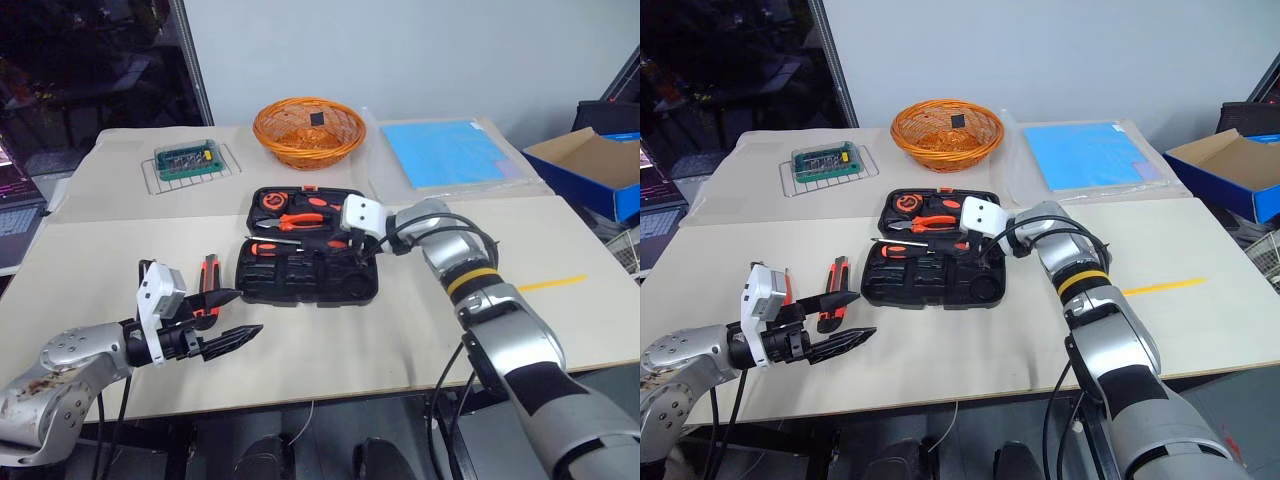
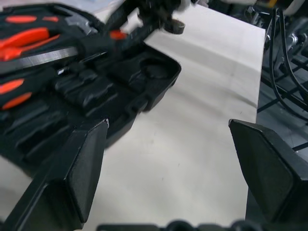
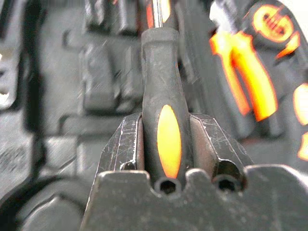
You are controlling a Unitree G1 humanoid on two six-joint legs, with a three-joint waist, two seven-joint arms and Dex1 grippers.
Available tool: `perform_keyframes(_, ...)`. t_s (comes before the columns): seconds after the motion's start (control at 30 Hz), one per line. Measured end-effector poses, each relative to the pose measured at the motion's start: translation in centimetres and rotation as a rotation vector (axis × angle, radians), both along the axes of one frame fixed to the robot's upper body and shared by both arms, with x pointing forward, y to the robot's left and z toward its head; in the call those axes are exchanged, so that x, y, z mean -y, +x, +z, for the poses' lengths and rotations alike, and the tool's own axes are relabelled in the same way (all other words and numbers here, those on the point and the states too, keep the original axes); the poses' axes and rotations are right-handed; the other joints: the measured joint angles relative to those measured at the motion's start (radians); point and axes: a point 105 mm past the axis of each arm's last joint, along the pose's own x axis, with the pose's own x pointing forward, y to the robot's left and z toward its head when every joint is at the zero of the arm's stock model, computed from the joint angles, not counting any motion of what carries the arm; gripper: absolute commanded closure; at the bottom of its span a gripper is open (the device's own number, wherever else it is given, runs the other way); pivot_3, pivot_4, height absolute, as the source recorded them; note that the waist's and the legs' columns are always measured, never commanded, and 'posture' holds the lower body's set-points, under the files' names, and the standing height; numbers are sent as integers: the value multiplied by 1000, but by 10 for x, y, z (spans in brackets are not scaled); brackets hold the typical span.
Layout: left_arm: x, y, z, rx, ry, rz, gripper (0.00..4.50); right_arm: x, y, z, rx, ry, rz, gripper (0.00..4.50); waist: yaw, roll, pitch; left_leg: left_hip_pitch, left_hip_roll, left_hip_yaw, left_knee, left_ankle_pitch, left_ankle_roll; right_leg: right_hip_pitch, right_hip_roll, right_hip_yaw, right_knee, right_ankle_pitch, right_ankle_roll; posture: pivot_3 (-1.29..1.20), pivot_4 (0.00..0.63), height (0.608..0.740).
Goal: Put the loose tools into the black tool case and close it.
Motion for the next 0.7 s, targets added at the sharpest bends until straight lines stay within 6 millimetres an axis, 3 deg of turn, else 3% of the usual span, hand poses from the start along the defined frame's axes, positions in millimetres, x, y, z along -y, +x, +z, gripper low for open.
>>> perform_keyframes(0.3, 0, 0, 1, 15, -1, 3, 202, 26, 3, -17, -50, -98, -47, 3467, 2, 0, 0, -3, 0, 1, -1, 1, 2, -2, 0, 0, 0, 0, 0, 0, 150, 740)
perform_keyframes(0.57, 0, 0, 1, 17, 0, 3, 202, 32, 4, -28, -35, -169, -54, 3467, 0, 0, 0, -2, 1, 2, 0, 2, 3, -2, 1, 0, 0, 0, 0, 0, 150, 740)
perform_keyframes(0.63, 0, 0, 1, 17, 1, 2, 202, 32, 4, -28, -32, -177, -54, 2467, 0, 0, 0, -2, 0, 2, 0, 2, 3, -2, 1, 0, 0, 0, 0, 0, 150, 740)
perform_keyframes(0.7, 0, 0, 2, 18, 4, 1, 202, 33, 5, -27, -34, -186, -54, 2091, 0, 0, 0, -2, 1, 1, 0, 2, 3, -2, 1, -1, 0, 0, 0, 0, 150, 740)
